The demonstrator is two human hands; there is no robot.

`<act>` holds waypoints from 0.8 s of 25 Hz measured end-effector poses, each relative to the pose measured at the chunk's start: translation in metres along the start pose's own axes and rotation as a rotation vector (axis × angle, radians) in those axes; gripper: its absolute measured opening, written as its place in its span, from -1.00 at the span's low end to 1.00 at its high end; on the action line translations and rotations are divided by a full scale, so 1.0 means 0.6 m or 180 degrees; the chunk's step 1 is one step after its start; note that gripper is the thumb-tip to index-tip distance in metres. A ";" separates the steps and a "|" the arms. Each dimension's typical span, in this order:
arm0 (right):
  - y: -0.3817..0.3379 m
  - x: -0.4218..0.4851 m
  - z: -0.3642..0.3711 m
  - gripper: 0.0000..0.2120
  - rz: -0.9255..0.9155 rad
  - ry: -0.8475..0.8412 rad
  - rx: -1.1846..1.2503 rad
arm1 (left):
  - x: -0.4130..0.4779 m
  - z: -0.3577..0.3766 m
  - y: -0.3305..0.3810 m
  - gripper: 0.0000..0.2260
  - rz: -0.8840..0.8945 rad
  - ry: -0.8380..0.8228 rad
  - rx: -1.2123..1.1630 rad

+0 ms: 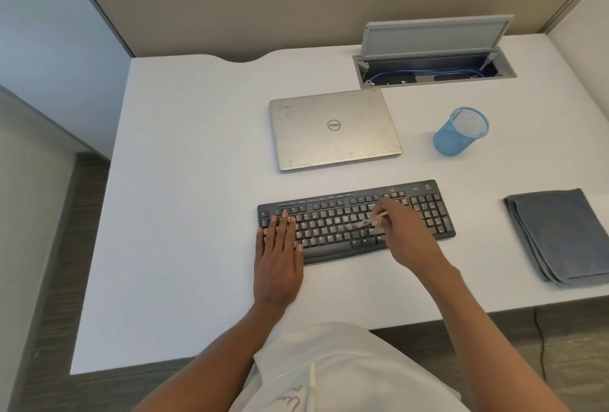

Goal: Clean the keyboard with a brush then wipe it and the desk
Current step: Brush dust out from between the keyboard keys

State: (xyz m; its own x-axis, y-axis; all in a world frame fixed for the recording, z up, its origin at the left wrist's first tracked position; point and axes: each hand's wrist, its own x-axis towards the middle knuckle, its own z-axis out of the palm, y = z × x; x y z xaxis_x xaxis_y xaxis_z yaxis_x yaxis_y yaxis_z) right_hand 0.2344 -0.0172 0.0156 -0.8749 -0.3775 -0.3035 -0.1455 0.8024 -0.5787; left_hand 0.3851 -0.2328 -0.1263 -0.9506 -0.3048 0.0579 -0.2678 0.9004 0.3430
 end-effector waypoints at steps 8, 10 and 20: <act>0.000 0.013 -0.014 -0.82 -0.0018 0.0448 -0.0091 | 0.000 -0.001 0.002 -0.48 -0.0016 -0.0052 0.0113; -0.010 0.013 -0.005 -0.84 -0.0190 0.0375 0.0008 | 0.000 -0.002 0.003 -0.48 -0.0013 -0.0041 0.0087; 0.025 0.034 -0.030 -0.91 -0.0065 0.0315 -0.0474 | -0.002 0.000 0.009 -0.47 -0.0137 0.0144 0.0024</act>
State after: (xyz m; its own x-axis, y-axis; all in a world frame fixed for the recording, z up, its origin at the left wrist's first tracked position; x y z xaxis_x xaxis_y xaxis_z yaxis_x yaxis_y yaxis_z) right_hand 0.2064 -0.0048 0.0144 -0.9111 -0.3531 -0.2127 -0.2242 0.8574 -0.4632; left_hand 0.3846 -0.2277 -0.1244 -0.9302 -0.3568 0.0857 -0.3095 0.8884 0.3390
